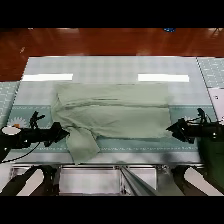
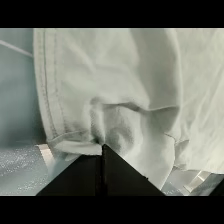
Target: Fold the shirts.
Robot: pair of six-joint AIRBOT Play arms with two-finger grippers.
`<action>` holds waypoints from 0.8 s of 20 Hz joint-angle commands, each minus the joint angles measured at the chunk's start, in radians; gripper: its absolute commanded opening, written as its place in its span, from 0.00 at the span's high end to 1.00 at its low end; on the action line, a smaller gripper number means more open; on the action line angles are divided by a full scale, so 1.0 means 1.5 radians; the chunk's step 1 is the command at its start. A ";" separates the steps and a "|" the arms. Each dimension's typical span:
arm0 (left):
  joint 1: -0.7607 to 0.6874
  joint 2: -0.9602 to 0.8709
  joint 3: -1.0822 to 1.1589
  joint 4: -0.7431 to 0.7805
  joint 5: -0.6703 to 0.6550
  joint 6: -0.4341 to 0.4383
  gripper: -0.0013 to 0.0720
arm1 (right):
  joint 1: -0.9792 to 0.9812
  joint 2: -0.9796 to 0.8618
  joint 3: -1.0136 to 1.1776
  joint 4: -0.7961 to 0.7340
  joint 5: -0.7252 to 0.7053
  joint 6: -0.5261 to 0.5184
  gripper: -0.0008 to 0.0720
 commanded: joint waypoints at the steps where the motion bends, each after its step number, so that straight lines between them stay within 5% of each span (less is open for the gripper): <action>1: 0.000 0.000 0.000 0.000 0.001 0.000 0.96 | 0.047 -0.039 -0.002 0.094 -0.028 -0.063 0.51; 3: 0.000 0.000 0.001 0.000 0.001 0.000 0.96 | 0.053 -0.040 0.001 0.177 -0.027 -0.135 0.95; 5: 0.008 0.000 0.028 0.000 -0.014 0.025 0.96 | 0.046 -0.039 0.029 0.205 0.014 -0.179 0.95; 9: 0.029 0.000 0.144 0.000 -0.039 0.027 0.96 | 0.033 -0.032 0.138 0.151 0.053 -0.145 0.95; 16: -0.011 -0.144 0.336 -0.055 0.024 0.012 0.96 | 0.119 -0.130 0.292 0.134 -0.004 -0.112 0.95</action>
